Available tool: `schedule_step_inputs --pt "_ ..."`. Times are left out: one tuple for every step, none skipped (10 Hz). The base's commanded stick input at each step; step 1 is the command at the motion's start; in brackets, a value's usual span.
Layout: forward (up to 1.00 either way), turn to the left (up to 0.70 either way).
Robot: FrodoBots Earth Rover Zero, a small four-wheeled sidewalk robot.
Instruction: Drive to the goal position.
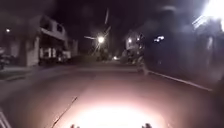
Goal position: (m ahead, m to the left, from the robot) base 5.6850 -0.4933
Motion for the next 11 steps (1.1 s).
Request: schedule_step_inputs --pt "0.7 -0.35" --pt "0.7 -0.34" --pt "0.7 -0.13" --pt "0.7 0.0" --pt "0.7 0.0" --pt "0.7 0.0" --pt "0.7 0.0" --pt "0.7 0.0" --pt "0.7 0.0" --pt "0.7 0.0" --pt "0.7 0.0"
